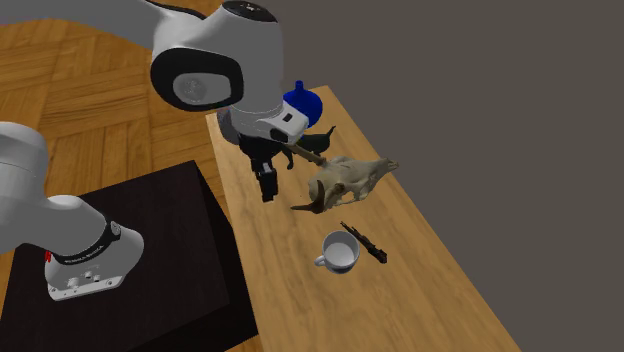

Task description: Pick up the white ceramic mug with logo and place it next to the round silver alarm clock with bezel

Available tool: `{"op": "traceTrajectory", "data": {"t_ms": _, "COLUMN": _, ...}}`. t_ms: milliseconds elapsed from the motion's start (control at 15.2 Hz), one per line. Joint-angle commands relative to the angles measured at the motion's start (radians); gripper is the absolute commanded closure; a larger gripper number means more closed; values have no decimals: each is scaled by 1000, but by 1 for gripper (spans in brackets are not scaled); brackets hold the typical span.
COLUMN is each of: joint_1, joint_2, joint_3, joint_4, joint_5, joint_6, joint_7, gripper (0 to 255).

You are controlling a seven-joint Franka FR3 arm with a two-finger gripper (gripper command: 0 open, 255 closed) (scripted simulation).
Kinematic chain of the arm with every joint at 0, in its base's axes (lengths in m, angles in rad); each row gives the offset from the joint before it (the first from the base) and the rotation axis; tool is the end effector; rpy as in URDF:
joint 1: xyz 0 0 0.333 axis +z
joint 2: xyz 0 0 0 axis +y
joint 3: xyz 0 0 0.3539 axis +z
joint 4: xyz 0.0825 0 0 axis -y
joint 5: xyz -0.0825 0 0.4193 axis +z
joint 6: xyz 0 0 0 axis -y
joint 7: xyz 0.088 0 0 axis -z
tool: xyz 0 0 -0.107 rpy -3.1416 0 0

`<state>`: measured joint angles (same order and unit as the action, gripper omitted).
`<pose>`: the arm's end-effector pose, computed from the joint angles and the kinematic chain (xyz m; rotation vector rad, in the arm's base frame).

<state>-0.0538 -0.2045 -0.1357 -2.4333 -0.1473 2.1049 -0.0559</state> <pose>0.4560 -0.0947 0.3874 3.0552 -0.0704 -0.2064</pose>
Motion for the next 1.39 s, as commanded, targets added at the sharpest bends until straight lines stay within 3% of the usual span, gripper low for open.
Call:
{"op": "traceTrajectory", "data": {"t_ms": 0, "joint_1": -3, "joint_2": 90, "joint_3": -11, "joint_4": 42, "joint_5": 6, "joint_6": 46, "joint_7": -18, "gripper": 0}}
{"op": "traceTrajectory", "data": {"t_ms": 594, "joint_1": -36, "joint_2": 457, "joint_3": -33, "joint_4": 246, "joint_5": 59, "joint_6": 196, "joint_7": -107, "gripper": 0}}
{"op": "traceTrajectory", "data": {"t_ms": 1188, "joint_1": -95, "joint_2": 821, "joint_3": -13, "joint_4": 552, "joint_5": 112, "joint_6": 239, "joint_7": -179, "gripper": 0}}
{"op": "traceTrajectory", "data": {"t_ms": 1320, "joint_1": -99, "joint_2": 840, "joint_3": -12, "joint_4": 561, "joint_5": 113, "joint_6": 248, "joint_7": -181, "gripper": 0}}
